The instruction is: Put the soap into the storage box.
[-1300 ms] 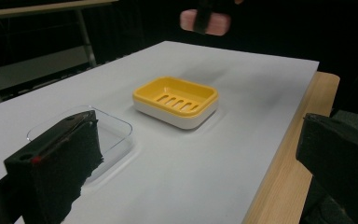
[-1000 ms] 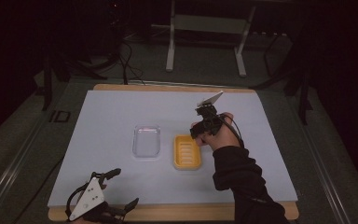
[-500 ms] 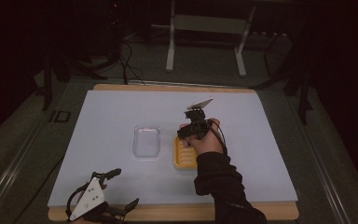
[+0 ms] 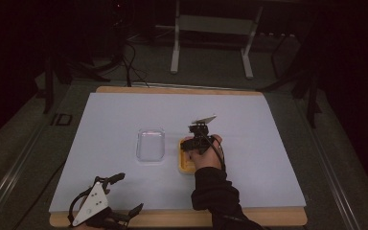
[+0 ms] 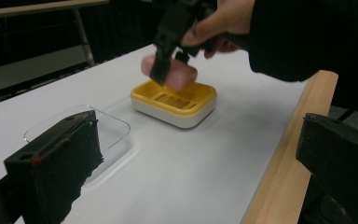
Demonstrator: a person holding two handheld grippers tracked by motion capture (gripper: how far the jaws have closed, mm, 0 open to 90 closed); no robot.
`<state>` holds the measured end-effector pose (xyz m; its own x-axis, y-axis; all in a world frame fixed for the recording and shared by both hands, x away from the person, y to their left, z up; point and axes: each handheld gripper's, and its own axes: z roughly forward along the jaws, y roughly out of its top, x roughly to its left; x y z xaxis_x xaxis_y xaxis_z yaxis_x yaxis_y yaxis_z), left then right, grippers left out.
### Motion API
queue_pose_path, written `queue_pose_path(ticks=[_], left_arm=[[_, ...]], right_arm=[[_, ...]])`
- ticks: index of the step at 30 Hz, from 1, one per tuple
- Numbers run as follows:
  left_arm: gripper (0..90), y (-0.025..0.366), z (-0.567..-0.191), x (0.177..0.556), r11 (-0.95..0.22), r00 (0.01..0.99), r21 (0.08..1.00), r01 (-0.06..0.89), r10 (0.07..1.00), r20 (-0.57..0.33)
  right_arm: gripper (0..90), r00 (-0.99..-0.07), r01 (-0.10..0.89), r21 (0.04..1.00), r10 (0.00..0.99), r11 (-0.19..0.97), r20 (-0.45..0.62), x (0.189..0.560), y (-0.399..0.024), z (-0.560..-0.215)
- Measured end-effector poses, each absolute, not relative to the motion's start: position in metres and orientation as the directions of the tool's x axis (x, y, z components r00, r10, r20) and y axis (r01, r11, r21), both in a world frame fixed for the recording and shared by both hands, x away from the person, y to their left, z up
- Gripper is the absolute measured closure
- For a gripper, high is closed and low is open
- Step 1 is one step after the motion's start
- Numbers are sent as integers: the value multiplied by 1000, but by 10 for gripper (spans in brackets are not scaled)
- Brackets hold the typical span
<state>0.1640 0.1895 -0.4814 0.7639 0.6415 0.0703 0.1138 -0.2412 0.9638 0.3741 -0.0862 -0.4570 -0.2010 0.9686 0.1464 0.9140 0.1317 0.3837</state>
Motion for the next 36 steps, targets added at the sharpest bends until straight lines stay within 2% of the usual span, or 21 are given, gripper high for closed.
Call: queue_pose_path(ticks=[8,16,25,30,33,36], left_arm=[[3,190,-481,164,-242,767,964,112,638,71],[3,190,-481,164,-243,769,963,113,636,70],[3,189,-482,164,-249,770,962,114,634,72],[3,189,-482,164,-248,771,962,116,633,71],[3,189,-482,164,-251,774,961,116,630,71],[3,189,-482,164,-259,775,959,116,627,75]], right_arm=[[375,-193,931,337,972,137,137,373,-80,-484],[374,-169,931,344,979,122,110,374,-78,-491],[341,-184,931,338,977,137,111,378,-78,-489],[317,-215,918,363,970,161,111,379,-78,-477],[314,-253,903,381,963,200,95,380,-80,-468],[268,-319,883,390,944,262,88,380,-82,-459]])
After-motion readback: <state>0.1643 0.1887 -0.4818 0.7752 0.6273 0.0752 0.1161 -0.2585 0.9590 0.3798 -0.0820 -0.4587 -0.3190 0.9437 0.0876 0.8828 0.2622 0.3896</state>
